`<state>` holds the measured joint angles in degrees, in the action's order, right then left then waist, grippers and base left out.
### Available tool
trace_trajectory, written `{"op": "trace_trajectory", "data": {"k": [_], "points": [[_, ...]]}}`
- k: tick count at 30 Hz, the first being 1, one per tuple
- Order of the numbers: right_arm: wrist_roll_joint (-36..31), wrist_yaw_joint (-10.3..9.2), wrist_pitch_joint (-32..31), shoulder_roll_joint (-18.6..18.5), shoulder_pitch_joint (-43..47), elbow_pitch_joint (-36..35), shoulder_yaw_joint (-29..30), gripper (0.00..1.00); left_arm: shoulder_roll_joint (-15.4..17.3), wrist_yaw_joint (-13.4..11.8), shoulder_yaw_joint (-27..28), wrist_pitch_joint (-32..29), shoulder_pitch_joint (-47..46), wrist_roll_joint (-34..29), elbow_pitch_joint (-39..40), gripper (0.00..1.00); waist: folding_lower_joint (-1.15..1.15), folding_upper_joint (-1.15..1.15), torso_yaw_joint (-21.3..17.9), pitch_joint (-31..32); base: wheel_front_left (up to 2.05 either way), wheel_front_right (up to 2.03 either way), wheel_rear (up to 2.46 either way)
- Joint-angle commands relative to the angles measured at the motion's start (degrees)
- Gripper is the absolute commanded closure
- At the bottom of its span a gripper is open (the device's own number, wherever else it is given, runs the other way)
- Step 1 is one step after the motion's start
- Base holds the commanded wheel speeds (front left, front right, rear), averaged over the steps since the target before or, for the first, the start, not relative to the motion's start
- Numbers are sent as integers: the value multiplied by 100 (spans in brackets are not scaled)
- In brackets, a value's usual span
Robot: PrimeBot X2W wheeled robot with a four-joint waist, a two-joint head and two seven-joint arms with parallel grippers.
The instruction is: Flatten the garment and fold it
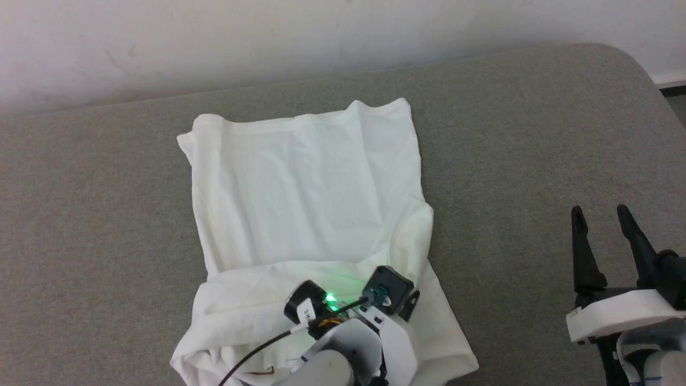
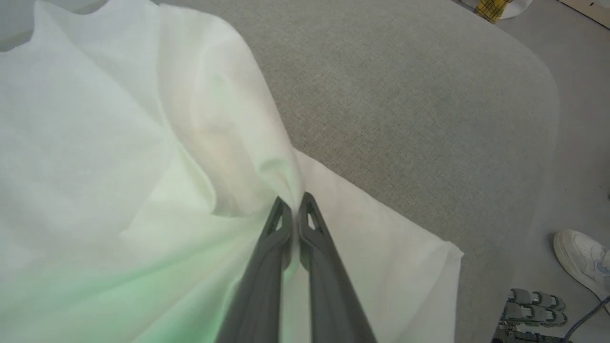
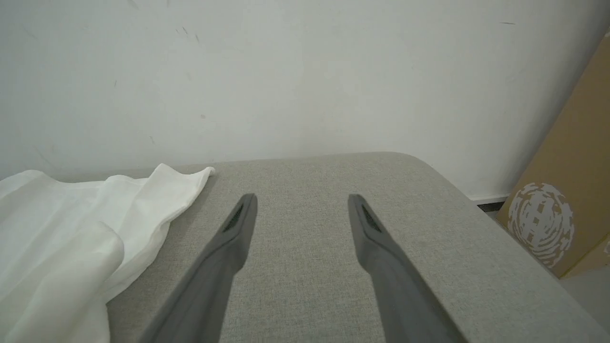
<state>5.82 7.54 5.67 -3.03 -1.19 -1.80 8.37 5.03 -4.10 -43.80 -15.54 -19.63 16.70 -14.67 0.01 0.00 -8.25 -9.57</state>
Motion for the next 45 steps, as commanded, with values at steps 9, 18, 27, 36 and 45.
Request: {"op": "trace_trajectory", "data": {"k": [9, 18, 27, 36, 45], "points": [[20, -5, 8, 15, -186, 229, -116, 0, -39, 356, -314, 126, 137, 106, 266, 0, -1, 0, 137, 161, 0, 0, 0], [43, -5, -92, 15, -209, 9, -313, 0, 821, 202, 1169, 364, -556, 606, 1033, 0, -1, 0, -17, 281, 0, 0, 0], [265, -5, -21, 15, -334, -265, -716, 0, 2148, 703, 2272, -187, -1883, 1062, -223, 0, -1, 0, -577, -559, 0, 0, 0], [383, -5, 158, 15, -537, -220, -996, 0, 2739, 952, 2297, -1428, -2905, 1260, -1529, 0, -1, 0, -929, -1266, 0, 0, 0], [481, -5, 311, 15, -654, -75, -1135, 0, 3176, 911, 2271, -2397, -3375, 1266, -2280, 0, -1, 0, -1107, -1619, 0, 0, 0]]}}
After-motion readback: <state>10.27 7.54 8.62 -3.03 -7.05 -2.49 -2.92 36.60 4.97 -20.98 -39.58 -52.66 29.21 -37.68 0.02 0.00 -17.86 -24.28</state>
